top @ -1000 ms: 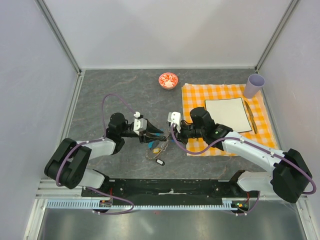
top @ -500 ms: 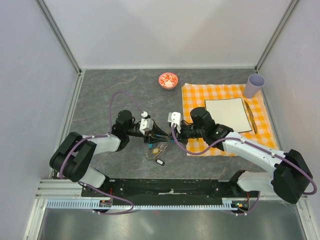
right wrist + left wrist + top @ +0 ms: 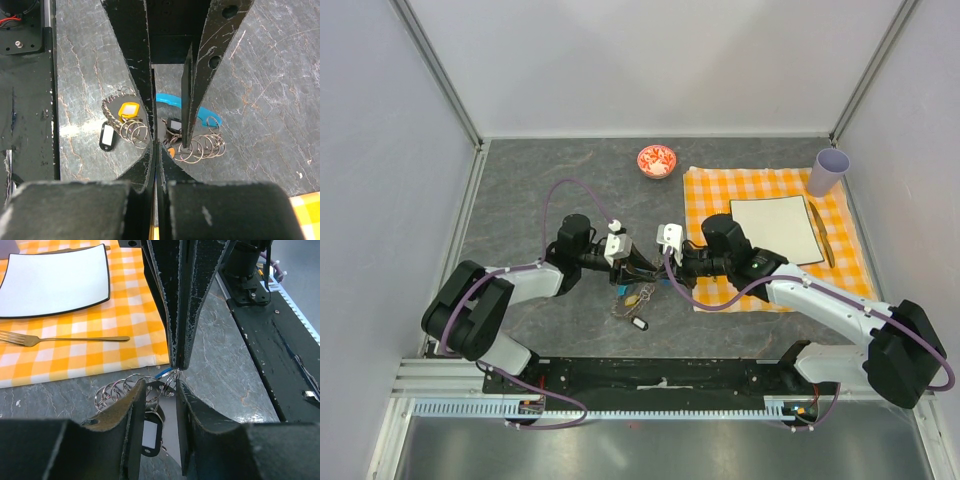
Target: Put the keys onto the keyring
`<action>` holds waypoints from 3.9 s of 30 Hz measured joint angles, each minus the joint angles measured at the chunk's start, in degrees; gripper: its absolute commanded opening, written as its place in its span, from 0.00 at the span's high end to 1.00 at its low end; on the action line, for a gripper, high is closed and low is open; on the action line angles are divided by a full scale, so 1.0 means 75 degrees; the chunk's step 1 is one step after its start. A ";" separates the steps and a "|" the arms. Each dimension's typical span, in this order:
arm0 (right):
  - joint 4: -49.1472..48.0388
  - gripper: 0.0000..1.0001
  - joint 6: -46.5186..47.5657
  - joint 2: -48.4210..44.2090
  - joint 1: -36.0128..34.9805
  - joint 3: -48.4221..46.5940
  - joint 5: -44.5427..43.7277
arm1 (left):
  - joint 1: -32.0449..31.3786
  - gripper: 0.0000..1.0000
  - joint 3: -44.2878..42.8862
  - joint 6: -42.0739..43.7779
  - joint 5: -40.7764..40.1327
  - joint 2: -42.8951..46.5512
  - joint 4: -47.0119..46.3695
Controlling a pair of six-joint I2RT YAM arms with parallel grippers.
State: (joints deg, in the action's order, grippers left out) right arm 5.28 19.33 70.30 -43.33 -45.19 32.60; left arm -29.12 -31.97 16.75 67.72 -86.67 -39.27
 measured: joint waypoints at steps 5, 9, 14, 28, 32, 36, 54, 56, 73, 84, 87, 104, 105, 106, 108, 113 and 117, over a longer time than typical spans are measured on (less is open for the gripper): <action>0.0000 1.00 0.0003 0.0000 0.0000 0.0000 -0.0003 | 0.0000 0.66 -0.0087 0.0178 0.0032 0.0000 0.0300; 0.0003 1.00 0.0003 -0.0009 0.0000 0.0000 -0.0012 | 0.0000 0.78 -0.0189 0.0341 0.0052 0.0000 0.0606; 0.0017 1.00 0.0015 -0.0017 0.0000 0.0000 -0.0050 | -0.0006 0.98 -0.0251 0.0478 0.0085 0.0000 0.0819; -0.0122 1.00 0.0000 -0.0574 0.0009 0.0003 -0.0425 | 0.0283 0.98 0.0312 0.0090 -0.0460 0.0676 0.0329; -0.0175 0.94 -0.0017 -0.0595 0.0009 0.0003 -0.0475 | 0.0565 0.98 0.0796 -0.0606 -0.0679 0.0912 -0.0673; -0.0184 0.73 -0.0067 -0.0530 -0.0009 0.0003 -0.0577 | 0.0574 0.98 0.0822 -0.0868 -0.0833 0.1099 -0.0941; -0.0860 0.55 0.0909 -0.0417 -0.1271 0.0061 -0.3171 | 0.0554 0.98 0.0816 -0.1221 -0.1620 0.1734 -0.0425; -0.0833 0.55 0.1078 -0.0248 -0.1422 -0.0076 -0.3284 | 0.0522 0.98 0.0813 -0.1221 -0.1632 0.1740 -0.0373; -0.0364 0.80 0.1696 0.0522 -0.1810 -0.0673 -0.4074 | 0.0487 0.98 0.0813 -0.1221 -0.1824 0.1880 -0.0184; -0.0347 1.00 0.1676 0.0510 -0.1818 -0.0682 -0.4412 | 0.0469 0.98 0.0816 -0.1241 -0.1973 0.1958 -0.0149; -0.0405 1.00 0.1533 0.0452 -0.1833 -0.0662 -0.4520 | 0.0440 0.98 0.0836 -0.1349 -0.2124 0.2052 -0.0216; -0.1530 1.00 0.0443 -0.0318 -0.1836 0.0676 -0.4890 | 0.0391 0.98 0.1224 -0.1792 -0.2882 0.2416 -0.0930; -0.1545 1.00 0.0428 -0.0315 -0.1818 0.0711 -0.4913 | 0.0431 0.98 0.1268 -0.1868 -0.2984 0.2416 -0.1093; -0.1638 1.00 0.0335 -0.0303 -0.1784 0.0784 -0.4916 | 0.0460 0.98 0.1314 -0.1938 -0.3057 0.2416 -0.1244; -0.1982 1.00 0.0122 -0.0271 -0.1740 0.0933 -0.4902 | 0.0466 0.98 0.1390 -0.2090 -0.3185 0.2416 -0.1475; -0.2742 1.00 -0.0265 -0.0221 -0.1676 0.1268 -0.4733 | 0.0469 0.92 0.1431 -0.2375 -0.3179 0.2355 -0.1932; -0.2838 1.00 -0.0271 -0.0181 -0.1603 0.1274 -0.4654 | 0.0466 0.64 0.1367 -0.2294 -0.2935 0.2244 -0.1766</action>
State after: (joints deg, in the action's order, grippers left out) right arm -16.01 17.30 68.95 -55.35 -35.64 -2.31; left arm -25.63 -21.71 -0.45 45.71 -69.84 -52.51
